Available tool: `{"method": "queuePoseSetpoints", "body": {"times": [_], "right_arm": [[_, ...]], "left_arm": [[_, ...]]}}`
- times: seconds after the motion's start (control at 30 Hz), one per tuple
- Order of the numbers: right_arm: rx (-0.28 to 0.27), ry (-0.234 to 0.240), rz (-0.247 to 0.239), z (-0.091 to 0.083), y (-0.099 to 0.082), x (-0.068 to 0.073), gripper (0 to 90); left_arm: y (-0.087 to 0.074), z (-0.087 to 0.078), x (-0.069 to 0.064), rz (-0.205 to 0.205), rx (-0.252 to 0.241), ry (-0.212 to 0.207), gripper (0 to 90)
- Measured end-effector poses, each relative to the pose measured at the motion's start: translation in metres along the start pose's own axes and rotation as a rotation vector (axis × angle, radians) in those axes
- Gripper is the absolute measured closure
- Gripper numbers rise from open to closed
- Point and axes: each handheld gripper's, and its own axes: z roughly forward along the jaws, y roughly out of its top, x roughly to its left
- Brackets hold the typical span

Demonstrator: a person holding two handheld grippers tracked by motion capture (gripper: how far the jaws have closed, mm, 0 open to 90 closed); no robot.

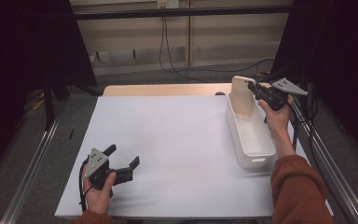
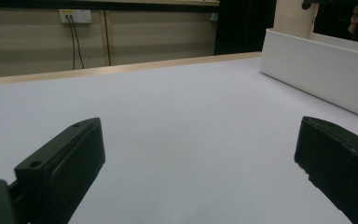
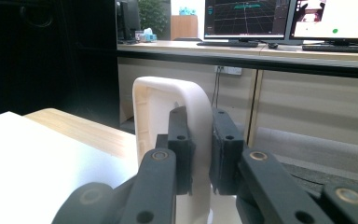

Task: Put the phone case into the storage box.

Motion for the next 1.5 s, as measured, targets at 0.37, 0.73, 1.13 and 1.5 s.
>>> {"method": "queuePoseSetpoints", "body": {"times": [0.37,0.73,1.13,1.5], "right_arm": [[0.014,0.011,0.006,0.005,-0.008,-0.003,81.0],[0.103,0.025,-0.059,0.018,0.002,-0.005,78.6],[0.154,-0.012,-0.045,0.024,-0.001,-0.015,65.9],[0.171,-0.017,-0.038,0.029,0.003,-0.015,57.0]], "left_arm": [[0.0,0.001,-0.001,-0.007,0.004,-0.006,1.9],[0.0,0.001,-0.002,0.003,0.005,-0.011,2.1],[0.0,0.002,-0.003,0.004,0.003,-0.016,2.2],[0.0,0.002,-0.003,0.005,0.004,-0.014,2.3]]}}
